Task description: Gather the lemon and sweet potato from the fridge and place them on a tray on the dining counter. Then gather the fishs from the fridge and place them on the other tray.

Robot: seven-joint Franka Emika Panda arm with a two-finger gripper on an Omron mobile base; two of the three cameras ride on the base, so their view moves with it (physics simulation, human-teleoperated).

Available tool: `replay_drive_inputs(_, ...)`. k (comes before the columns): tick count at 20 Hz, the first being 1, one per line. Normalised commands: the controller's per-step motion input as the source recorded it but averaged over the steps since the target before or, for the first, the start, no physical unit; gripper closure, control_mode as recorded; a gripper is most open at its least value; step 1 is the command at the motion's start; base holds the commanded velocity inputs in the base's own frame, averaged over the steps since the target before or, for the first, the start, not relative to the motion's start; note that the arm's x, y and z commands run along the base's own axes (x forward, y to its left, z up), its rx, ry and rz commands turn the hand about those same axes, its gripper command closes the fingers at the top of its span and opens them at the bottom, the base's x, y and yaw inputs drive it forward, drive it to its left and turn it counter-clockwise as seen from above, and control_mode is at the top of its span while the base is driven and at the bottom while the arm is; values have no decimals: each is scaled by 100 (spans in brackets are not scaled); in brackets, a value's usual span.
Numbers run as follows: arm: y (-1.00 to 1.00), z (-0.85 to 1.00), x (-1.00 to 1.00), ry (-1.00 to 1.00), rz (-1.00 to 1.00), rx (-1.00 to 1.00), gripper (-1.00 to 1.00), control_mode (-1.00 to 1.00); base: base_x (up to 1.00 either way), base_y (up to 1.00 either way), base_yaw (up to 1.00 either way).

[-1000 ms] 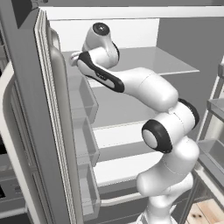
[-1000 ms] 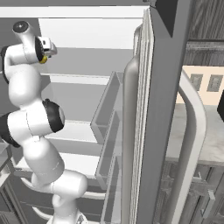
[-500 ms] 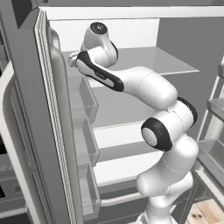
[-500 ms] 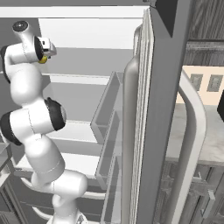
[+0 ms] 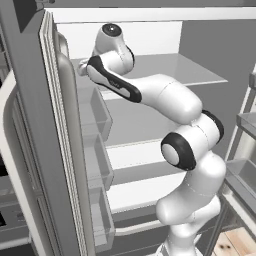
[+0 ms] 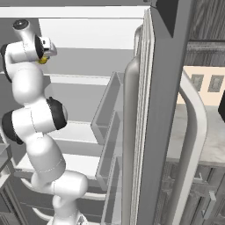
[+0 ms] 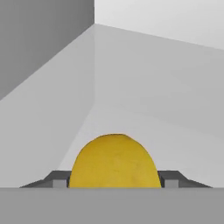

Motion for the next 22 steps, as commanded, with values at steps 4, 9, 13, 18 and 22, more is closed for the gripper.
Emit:
replay_drive_inputs(4, -3, -37, -12, -12, 0, 0, 100, -100, 0, 0, 0)
replay_drive_inputs(9, -10, -33, -55, -18, 0, 0, 100, -100, 0, 0, 0)
replay_drive_inputs(13, -24, 12, -100, -9, 0, 2, 100, -100, 0, 0, 0)
replay_drive_inputs(18, -29, 21, -100, -3, 0, 0, 100, -100, 0, 0, 0)
replay_drive_inputs(22, -40, 35, -93, -3, 0, 0, 100, -100, 0, 0, 0)
